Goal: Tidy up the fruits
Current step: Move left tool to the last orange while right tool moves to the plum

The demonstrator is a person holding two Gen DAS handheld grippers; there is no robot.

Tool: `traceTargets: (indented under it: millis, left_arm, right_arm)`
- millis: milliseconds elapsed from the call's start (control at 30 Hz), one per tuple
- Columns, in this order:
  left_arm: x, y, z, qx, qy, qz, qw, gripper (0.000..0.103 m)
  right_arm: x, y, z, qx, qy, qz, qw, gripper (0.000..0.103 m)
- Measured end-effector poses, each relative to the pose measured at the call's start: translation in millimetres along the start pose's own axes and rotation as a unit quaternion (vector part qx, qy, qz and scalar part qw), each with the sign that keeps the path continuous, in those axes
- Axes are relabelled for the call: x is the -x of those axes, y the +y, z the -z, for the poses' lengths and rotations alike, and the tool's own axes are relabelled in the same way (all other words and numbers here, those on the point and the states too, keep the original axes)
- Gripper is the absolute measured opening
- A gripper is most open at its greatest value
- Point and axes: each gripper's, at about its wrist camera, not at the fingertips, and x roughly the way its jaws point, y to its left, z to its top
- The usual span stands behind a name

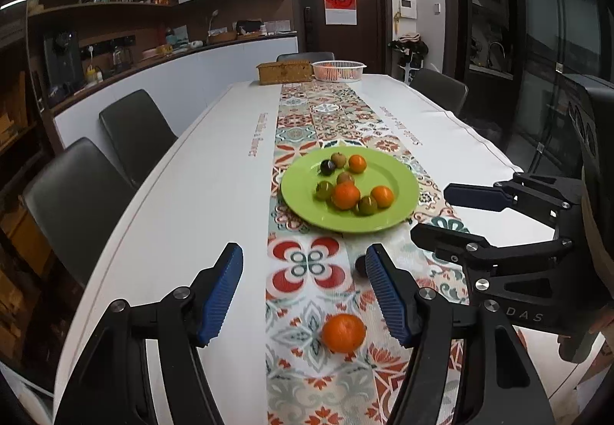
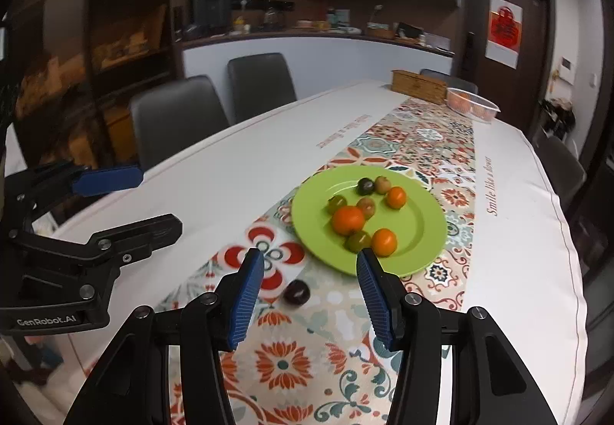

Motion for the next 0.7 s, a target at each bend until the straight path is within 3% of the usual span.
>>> traceTargets:
  millis: [300,700]
  left_arm:
    - [-18.6,-1.8,34.9,0.029,0.029,0.006,0.9991,0.066]
    - [-46.2,-16.5,67.4,0.010,0.079,0.024,0.9966,0.066]
  right_arm:
    - [-17.8,12.8,19.4,0.056,0.022,-0.010,0.998,0.051]
    - [-56.3,17.7,46.6,0.121,0.069,-0.021,0.990,0.051]
